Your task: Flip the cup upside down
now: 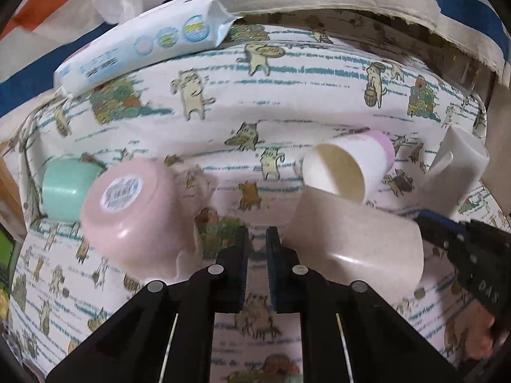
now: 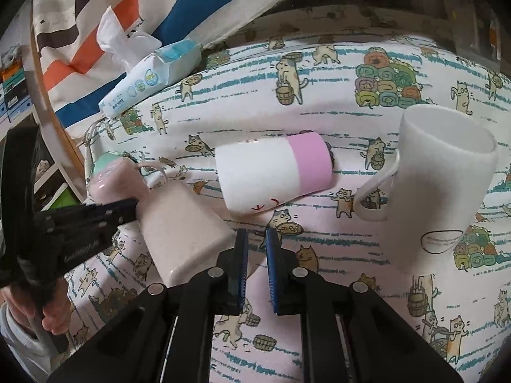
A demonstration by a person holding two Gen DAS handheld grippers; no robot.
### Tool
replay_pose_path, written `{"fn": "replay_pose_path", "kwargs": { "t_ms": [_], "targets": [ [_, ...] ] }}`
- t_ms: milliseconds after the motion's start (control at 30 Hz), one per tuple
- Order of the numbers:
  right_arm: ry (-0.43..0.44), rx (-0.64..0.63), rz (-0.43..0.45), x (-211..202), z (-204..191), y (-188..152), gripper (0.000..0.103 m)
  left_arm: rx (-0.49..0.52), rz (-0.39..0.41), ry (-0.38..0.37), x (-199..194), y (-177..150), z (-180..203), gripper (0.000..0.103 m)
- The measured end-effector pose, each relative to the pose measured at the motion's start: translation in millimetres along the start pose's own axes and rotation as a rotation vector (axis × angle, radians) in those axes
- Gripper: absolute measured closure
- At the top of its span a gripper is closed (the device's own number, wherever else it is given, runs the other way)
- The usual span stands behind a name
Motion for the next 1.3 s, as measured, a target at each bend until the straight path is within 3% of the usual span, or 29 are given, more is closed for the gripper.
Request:
{"fn": "replay_pose_path", "kwargs": {
  "t_ms": [200, 367, 467, 567, 700, 767, 867, 1033, 1200, 1300],
  "targets": [
    [0.047, 0.009, -0.022, -1.3, 1.0, -0.3, 0.094, 0.021, 0.019, 0.021, 10.2, 10.8, 5.5, 0.103],
    [0.228, 0.013, -0.094, -0.7, -9.9, -4.5, 0.094, 0.014, 0.010, 0.010, 12.6, 7.9, -1.7, 0.103],
    [0.291, -0.020, -0.141, 2.5, -21.6, -10.4, 0.094, 0.017, 0.011, 0.004, 10.0, 4.6, -5.1, 0.103],
    [0.225, -0.048, -0.100, -1.2, -24.9, -9.8, 0.094, -0.008, -0.003, -0.019, 9.1, 1.6, -10.5, 0.097],
    [-0.055, -0.094, 0.044, -11.1, -12.3, -1.2, 0.094, -0.017, -0.004, -0.009, 5.8, -4.7, -11.7, 0.097],
    [-0.119, -0.104, 0.021, -5.4, -8.2, -0.7, 0.094, -0.020, -0.001, -0.014, 4.3, -8.9, -10.9, 0.097],
    [-0.089, -0.048, -0.059, 7.8, -1.1, -2.8, 0.094, -0.021, -0.002, -0.034, 4.5, -14.3, -8.2, 0.097],
    [-0.008, -0.045, -0.066, 6.5, -3.3, -6.3, 0.094, -0.005, 0.002, -0.049, 4.1, -16.1, -3.5, 0.097],
    [0.189, -0.051, -0.098, 1.9, -21.3, -8.2, 0.094, -0.024, -0.005, -0.116, 5.1, -16.7, -1.0, 0.099],
    [0.138, -0.125, -0.099, 2.6, -31.8, -11.9, 0.094, 0.006, 0.023, -0.117, -0.6, -16.9, 4.6, 0.099]
  ]
}}
Point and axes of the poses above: each gripper's, at about its wrist camera, not at the fingertips, and x roughly the way its jaws point, z to its right, y to its top, the point moved 2 cm from there along x, roughly the way its jaws point, and after that the axes turned 6 degrees about z, right-handed, at the moved point
